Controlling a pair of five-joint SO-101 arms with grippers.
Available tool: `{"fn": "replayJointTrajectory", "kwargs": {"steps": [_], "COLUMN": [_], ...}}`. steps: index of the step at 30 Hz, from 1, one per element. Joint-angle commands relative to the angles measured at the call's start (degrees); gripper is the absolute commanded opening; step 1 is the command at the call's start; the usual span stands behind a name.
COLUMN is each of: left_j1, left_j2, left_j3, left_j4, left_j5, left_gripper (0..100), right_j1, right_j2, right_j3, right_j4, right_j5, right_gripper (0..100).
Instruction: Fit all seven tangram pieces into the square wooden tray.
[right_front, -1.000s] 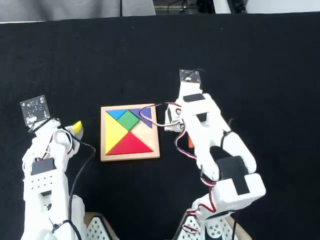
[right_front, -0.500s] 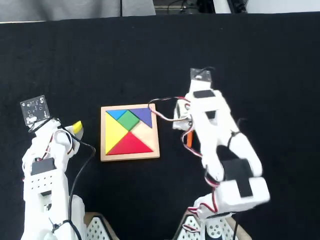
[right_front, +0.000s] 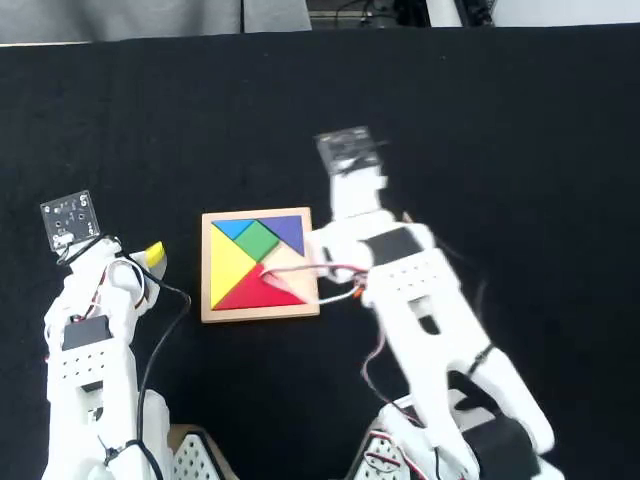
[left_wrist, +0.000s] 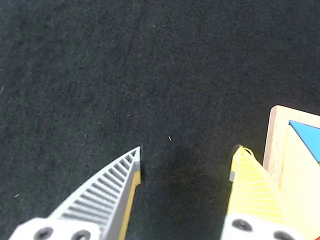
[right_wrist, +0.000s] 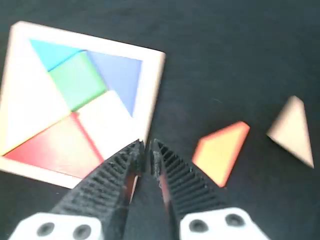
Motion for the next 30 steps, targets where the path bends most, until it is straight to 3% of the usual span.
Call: {"fn": "replayJointTrajectory", "kwargs": {"steps": [1, 7, 13, 30], "left_j1": [-0.13, -0.13, -0.13, -0.13], "left_j2": [-0.88, -0.88, -0.88, -0.88], "left_j3": [-0.13, -0.13, -0.13, -0.13], "left_j4": [-1.05, -1.05, -1.05, -1.05], "left_j5": [0.09, 0.09, 0.09, 0.09], "left_gripper": [29, 29, 29, 29], "right_j1": [-0.53, 7.38, 7.12, 7.38], "right_j2": [4.35, 13.67, 18.77, 19.38], "right_j3": [-1.19, -5.49, -10.51, -11.47], "right_j4": [-2.29, 1.23, 7.03, 4.13], "right_j5": [1.23, 1.14, -2.2, -1.23], "right_gripper": [4.5, 5.4, 21.2, 19.4]}}
